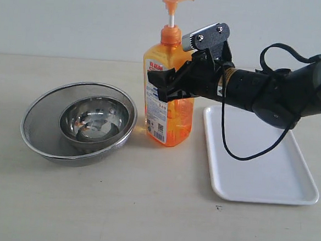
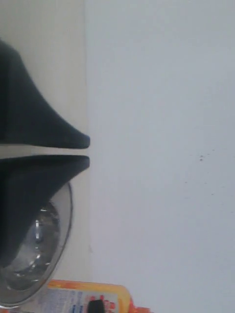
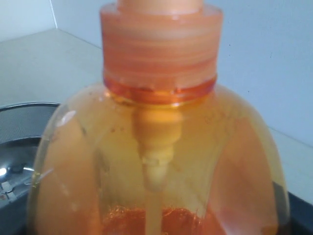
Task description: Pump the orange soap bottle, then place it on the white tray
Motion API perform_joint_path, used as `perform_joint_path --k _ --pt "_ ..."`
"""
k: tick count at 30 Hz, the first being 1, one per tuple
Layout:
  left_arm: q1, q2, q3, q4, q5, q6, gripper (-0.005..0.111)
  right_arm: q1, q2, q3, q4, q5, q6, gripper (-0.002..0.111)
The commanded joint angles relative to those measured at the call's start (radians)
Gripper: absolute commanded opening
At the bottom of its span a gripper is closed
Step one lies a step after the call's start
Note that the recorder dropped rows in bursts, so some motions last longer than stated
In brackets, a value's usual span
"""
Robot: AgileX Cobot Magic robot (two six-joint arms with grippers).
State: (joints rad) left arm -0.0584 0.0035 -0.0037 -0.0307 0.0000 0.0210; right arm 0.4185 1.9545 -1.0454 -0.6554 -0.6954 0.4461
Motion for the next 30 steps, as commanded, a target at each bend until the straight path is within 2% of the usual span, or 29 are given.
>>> perform_joint_path --k 1,13,16,22,25,30 --pt "0.004 -0.004 0.004 -0.006 -0.078 -0.005 0.005 -0.001 -0.023 -0.013 0.018 -0.064 -0.010 0.000" --pt "0.004 -0.004 0.004 -0.011 -0.124 -0.005 0.005 -0.001 -0.023 -0.013 0.014 -0.064 -0.010 0.000" --pt "0.004 -0.004 0.004 -0.064 -0.136 -0.108 0.005 -0.001 -0.023 -0.013 0.014 -0.064 -0.010 0.000" --pt "0.004 -0.004 0.004 -0.070 -0.172 -0.271 0.005 -0.001 -0.023 -0.013 0.003 -0.055 -0.010 0.000" --pt "0.004 -0.004 -0.014 -0.065 -0.135 -0.310 0.005 -0.001 -0.023 -0.013 -0.037 -0.055 -0.010 0.000" --pt "0.004 -0.004 -0.119 -0.054 0.046 -0.304 0.005 -0.001 -0.023 -0.015 -0.043 -0.039 -0.067 0.000"
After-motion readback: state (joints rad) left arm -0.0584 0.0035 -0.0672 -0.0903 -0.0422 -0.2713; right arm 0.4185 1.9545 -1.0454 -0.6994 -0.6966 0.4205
